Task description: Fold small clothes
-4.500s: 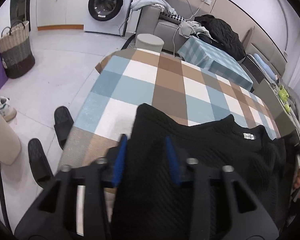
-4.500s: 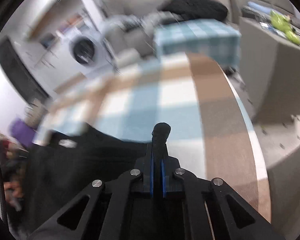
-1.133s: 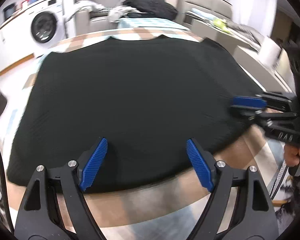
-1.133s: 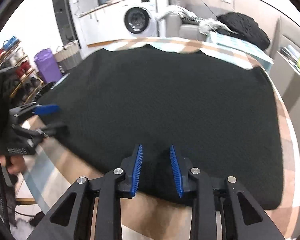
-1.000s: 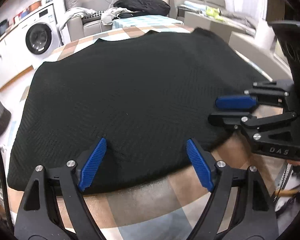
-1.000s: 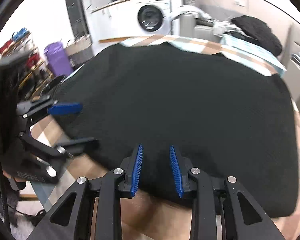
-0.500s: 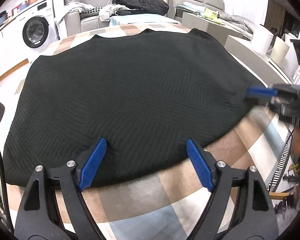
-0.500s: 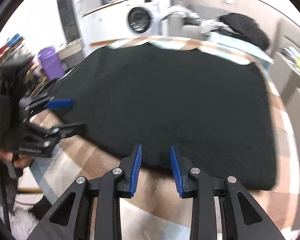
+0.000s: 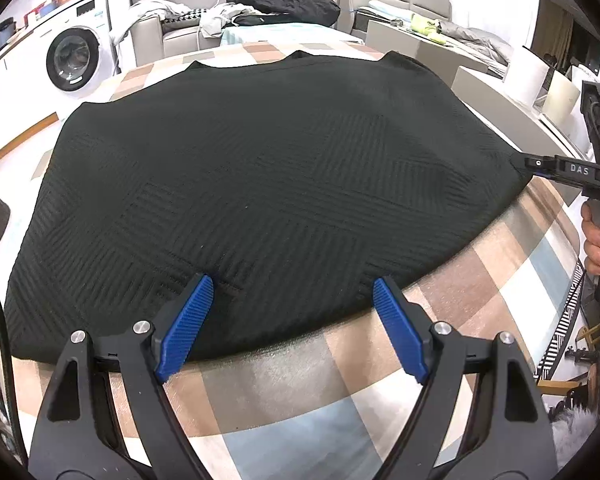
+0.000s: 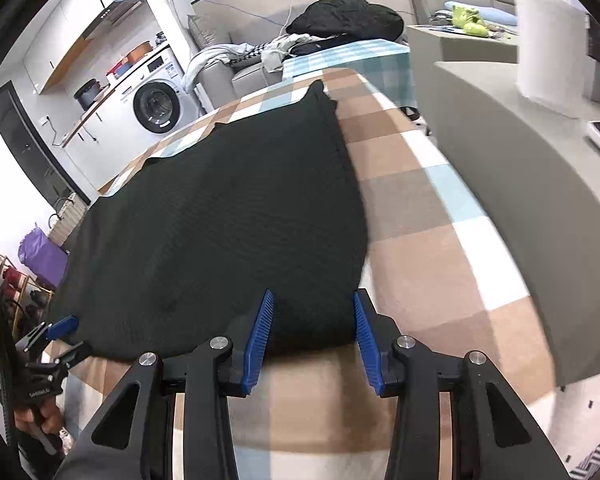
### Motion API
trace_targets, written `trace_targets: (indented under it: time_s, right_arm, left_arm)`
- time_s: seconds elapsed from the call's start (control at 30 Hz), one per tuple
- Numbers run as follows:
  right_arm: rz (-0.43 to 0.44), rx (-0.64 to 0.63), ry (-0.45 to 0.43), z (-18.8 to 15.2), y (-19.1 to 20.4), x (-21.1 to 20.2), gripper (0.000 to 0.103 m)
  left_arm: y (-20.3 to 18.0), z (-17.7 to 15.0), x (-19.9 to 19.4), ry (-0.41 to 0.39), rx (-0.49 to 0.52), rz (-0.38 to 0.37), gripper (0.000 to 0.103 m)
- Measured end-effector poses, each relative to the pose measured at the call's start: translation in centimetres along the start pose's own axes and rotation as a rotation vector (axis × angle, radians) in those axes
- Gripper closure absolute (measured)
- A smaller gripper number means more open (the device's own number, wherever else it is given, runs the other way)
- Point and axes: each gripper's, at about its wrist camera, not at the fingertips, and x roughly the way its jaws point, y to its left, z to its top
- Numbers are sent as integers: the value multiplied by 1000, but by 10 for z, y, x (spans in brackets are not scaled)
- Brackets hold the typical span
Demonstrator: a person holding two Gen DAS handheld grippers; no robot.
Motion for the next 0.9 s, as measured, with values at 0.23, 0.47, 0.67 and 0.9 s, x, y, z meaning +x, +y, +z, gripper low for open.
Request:
trace_targets:
  time_s: [0.23,0.47,0.67,0.9]
  right_arm:
    - [-27,-48,-34,-2,1,-13,98]
    - [-76,-73,-27,-5,2,-19,86]
    - [16,-98,-125,9,23,-40,61]
    - [100,-151,-101,6,56,-24,55]
  left_arm:
    - [8,-3,-5,-4,-50,5,23]
    - [46,-22,-33,-46,-221,42,23]
    - [104,-53,-69,-111,-487,97,23]
    - [157,-67,-66,-156,-707,107,24]
